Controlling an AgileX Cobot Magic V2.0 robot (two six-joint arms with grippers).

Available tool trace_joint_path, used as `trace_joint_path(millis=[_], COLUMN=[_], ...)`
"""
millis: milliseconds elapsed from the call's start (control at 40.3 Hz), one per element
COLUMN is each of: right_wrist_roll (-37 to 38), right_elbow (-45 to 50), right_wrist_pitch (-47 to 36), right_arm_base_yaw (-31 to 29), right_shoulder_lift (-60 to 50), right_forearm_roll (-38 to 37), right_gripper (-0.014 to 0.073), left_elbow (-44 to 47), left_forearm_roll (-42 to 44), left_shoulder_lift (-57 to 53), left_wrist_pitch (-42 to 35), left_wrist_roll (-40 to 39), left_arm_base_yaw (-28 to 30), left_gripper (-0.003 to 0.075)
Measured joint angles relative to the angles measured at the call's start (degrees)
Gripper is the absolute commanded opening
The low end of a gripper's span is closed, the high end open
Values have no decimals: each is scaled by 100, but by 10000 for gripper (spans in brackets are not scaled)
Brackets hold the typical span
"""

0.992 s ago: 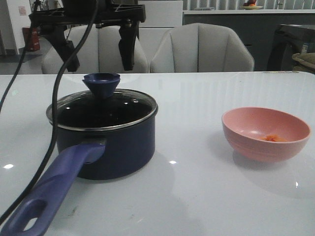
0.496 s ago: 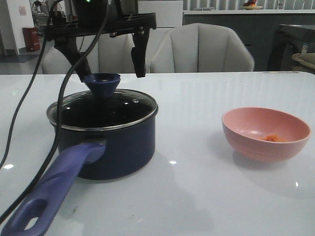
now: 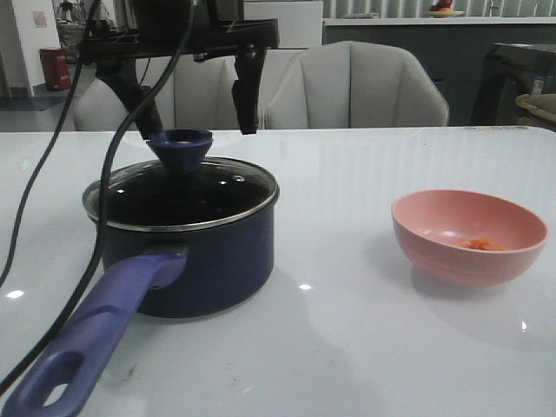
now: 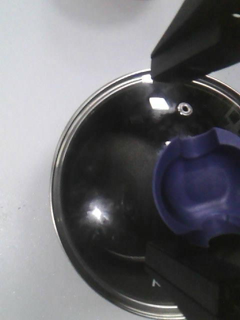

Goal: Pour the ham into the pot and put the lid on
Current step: 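Lower the left gripper onto the blue knob of the pot lid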

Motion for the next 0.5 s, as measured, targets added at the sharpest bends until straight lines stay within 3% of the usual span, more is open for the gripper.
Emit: trace_joint_path(millis=[496], right_wrist_roll=[0], right_elbow=[0], right_wrist_pitch=[0], right_arm_base_yaw=[0], right_shoulder_lift=[0], right_forearm_roll=[0], right_gripper=[161], left_elbow=[573], left_forearm_roll=[-91], left_shoulder_lift=[-134], left_wrist_pitch=[0], left_wrist_roll=[-145], left_arm_base_yaw=[0], left_gripper=[661])
